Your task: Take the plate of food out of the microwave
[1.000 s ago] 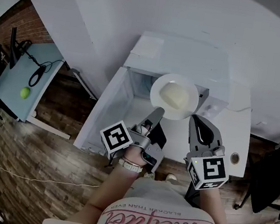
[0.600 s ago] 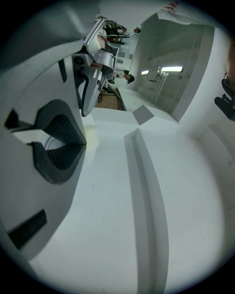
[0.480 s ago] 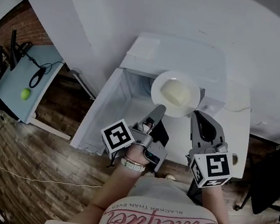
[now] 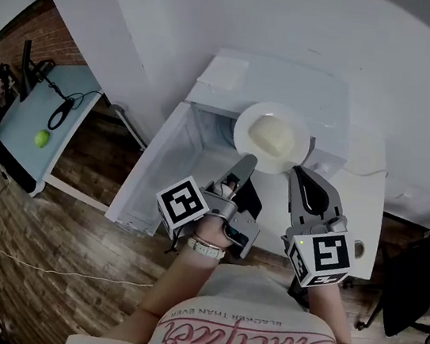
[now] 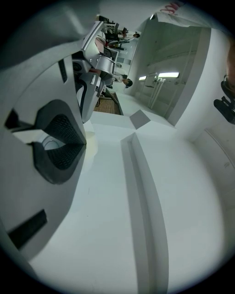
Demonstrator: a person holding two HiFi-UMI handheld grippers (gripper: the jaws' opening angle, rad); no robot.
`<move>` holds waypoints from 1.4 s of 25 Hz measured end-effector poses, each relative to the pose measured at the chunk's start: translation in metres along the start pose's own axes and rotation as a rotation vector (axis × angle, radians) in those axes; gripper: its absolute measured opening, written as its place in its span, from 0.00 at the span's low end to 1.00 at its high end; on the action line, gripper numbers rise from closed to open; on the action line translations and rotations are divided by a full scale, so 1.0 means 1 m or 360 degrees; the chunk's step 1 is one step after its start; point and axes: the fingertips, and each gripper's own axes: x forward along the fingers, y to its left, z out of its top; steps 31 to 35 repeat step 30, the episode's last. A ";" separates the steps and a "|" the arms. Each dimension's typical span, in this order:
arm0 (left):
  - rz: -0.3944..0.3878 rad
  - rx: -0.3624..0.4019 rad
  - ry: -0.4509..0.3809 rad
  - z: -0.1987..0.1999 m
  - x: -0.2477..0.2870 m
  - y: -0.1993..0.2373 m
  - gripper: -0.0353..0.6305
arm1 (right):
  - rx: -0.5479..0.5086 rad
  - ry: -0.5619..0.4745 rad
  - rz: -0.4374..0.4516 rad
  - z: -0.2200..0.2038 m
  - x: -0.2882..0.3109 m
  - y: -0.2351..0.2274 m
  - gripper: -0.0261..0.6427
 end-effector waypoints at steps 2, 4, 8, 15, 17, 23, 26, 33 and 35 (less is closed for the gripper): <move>0.0008 0.0013 -0.0001 0.001 0.000 0.002 0.08 | -0.0005 -0.0002 0.0004 0.001 0.002 0.001 0.06; 0.0014 0.0011 -0.0005 0.002 -0.001 0.003 0.08 | -0.0014 0.0002 -0.0006 0.001 0.003 0.000 0.06; -0.0003 0.0015 -0.0009 0.004 -0.001 0.000 0.08 | -0.0039 0.0002 -0.0031 0.003 0.002 -0.002 0.06; 0.0004 -0.0010 0.0040 -0.005 0.002 -0.002 0.08 | -0.0050 0.0004 -0.0069 0.004 -0.001 -0.009 0.06; 0.0013 -0.0008 0.0048 -0.007 0.001 -0.002 0.08 | -0.0054 0.0002 -0.0071 0.004 -0.002 -0.009 0.05; -0.0019 0.0010 0.0028 -0.007 0.002 -0.001 0.08 | -0.0071 0.0001 -0.0070 0.003 -0.005 -0.009 0.05; -0.0026 0.0003 0.0022 -0.007 0.001 -0.002 0.08 | -0.0069 -0.0002 -0.0071 0.004 -0.006 -0.011 0.05; -0.0019 0.0022 0.0041 -0.012 0.000 -0.003 0.08 | -0.0074 -0.0005 -0.0076 0.003 -0.009 -0.014 0.06; -0.0019 0.0022 0.0041 -0.012 0.000 -0.003 0.08 | -0.0074 -0.0005 -0.0076 0.003 -0.009 -0.014 0.06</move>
